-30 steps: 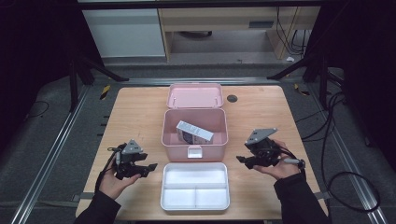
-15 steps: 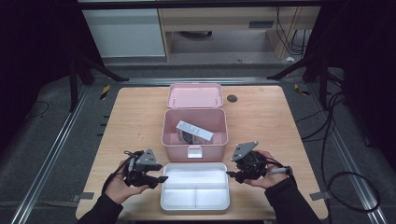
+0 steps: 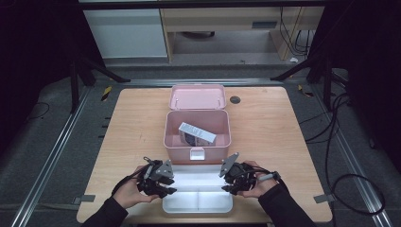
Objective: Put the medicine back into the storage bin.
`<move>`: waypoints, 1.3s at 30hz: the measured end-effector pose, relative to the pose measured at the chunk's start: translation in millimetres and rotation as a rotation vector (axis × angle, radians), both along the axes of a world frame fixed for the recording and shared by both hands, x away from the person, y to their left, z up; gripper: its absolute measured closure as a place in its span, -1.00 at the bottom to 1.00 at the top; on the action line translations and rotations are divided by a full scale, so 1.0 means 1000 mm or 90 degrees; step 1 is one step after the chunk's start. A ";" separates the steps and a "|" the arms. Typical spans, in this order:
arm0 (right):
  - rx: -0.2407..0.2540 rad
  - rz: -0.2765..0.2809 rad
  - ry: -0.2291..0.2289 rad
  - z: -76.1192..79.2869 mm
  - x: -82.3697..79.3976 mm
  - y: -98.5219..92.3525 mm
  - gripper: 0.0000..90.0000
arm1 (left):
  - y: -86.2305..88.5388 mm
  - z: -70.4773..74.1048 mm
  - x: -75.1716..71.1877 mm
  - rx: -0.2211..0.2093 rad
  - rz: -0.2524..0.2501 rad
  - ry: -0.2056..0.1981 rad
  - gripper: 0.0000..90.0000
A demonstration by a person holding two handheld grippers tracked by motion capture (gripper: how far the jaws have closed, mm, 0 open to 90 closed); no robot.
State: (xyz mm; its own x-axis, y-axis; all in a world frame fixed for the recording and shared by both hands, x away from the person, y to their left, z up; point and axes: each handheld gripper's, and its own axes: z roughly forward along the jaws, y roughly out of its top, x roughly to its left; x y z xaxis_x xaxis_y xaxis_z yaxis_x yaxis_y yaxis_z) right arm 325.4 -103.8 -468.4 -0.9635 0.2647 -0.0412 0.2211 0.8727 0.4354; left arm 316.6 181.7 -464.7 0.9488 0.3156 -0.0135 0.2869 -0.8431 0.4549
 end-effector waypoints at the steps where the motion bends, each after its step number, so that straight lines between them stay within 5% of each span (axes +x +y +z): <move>1: -0.005 0.003 -0.001 -0.001 0.000 0.002 0.44 | -0.002 -0.002 0.001 0.008 -0.005 0.006 0.47; 11: -0.073 0.027 0.019 -0.011 0.005 0.019 0.69 | -0.005 -0.010 0.007 0.056 -0.023 0.025 0.57; 21: -0.106 0.042 0.038 -0.016 0.009 0.025 0.81 | -0.017 -0.012 0.016 0.122 -0.066 0.044 0.65; 29: -0.117 0.049 0.047 -0.020 0.011 0.028 0.88 | -0.027 -0.016 0.020 0.183 -0.101 0.044 0.77; 39: -0.119 0.054 0.054 -0.018 0.011 0.028 0.90 | -0.034 -0.015 0.024 0.222 -0.129 0.048 0.90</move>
